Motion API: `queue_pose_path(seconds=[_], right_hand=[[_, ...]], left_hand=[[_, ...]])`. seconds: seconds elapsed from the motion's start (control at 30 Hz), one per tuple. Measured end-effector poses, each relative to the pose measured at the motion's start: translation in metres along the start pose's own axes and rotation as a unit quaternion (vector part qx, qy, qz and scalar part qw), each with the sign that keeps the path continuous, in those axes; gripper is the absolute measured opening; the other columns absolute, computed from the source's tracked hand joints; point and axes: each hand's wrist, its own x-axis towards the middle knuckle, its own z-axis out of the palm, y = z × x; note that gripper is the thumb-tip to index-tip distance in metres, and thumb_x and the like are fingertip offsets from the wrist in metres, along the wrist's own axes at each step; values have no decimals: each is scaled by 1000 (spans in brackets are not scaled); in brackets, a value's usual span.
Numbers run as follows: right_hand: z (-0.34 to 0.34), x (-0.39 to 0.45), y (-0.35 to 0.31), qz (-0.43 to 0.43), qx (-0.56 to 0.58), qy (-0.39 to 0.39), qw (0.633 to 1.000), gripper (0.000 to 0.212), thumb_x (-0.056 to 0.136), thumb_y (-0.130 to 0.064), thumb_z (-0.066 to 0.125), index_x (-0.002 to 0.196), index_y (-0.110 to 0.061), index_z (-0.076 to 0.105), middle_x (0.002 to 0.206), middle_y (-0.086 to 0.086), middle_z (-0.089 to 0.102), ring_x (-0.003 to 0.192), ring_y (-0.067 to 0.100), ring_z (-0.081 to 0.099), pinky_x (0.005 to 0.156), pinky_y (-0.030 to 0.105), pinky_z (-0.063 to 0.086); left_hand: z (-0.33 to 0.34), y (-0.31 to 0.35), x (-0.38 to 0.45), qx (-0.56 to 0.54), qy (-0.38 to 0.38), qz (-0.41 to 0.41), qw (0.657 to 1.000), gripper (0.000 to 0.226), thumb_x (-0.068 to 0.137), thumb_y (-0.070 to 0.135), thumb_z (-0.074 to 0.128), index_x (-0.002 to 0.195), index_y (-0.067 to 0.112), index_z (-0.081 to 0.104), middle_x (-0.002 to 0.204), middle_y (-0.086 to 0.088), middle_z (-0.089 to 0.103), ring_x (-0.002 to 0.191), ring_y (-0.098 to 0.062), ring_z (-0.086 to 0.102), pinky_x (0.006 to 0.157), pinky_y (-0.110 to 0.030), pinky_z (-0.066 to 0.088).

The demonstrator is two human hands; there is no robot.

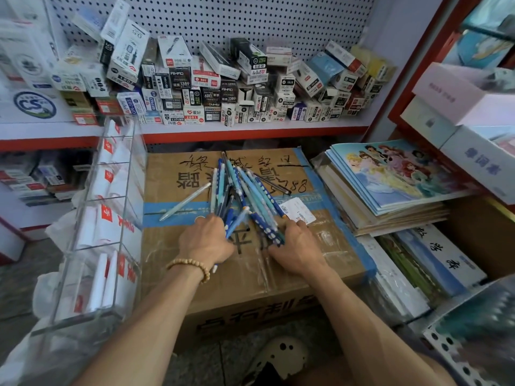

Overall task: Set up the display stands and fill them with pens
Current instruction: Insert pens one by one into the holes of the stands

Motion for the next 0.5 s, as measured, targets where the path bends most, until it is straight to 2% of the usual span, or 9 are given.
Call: queue_pose_path(seconds=[0.13, 0.23, 0.3, 0.43, 0.5], right_hand=[[-1, 0, 4, -19, 21, 19, 999, 47, 97, -27, 55, 139, -8, 43, 130, 13, 47, 117, 32, 52, 94, 40, 46], [3, 0, 4, -23, -5, 19, 1000, 39, 101, -29, 49, 133, -9, 41, 128, 12, 44, 113, 33, 54, 93, 47, 49], [3, 1, 4, -25, -25, 12, 999, 31, 102, -29, 46, 127, -10, 41, 127, 13, 45, 113, 34, 53, 92, 50, 48], [-3, 6, 4, -28, -49, -22, 998, 28, 103, -24, 46, 126, -8, 40, 127, 14, 48, 117, 32, 50, 95, 45, 45], [-4, 7, 3, -34, -63, -26, 997, 29, 103, -19, 44, 128, -6, 40, 129, 14, 47, 119, 32, 50, 97, 44, 44]], left_hand=[[4, -1, -4, -6, 23, 19, 1000, 36, 98, 17, 54, 129, 3, 42, 121, -15, 50, 94, -27, 57, 71, -30, 45], [8, -4, -5, 5, 29, 35, 999, 31, 100, 17, 50, 127, 3, 42, 117, -14, 49, 90, -24, 53, 73, -30, 46], [8, -5, -5, 15, 21, 38, 999, 29, 100, 15, 50, 125, 4, 43, 115, -13, 50, 95, -26, 56, 76, -32, 48], [3, -8, -4, 21, 15, 53, 998, 25, 99, 9, 49, 123, 4, 44, 100, -10, 48, 87, -24, 52, 76, -32, 47], [2, -13, -5, 31, 11, 57, 998, 24, 98, 8, 49, 122, 4, 45, 106, -12, 53, 92, -26, 56, 76, -33, 47]])
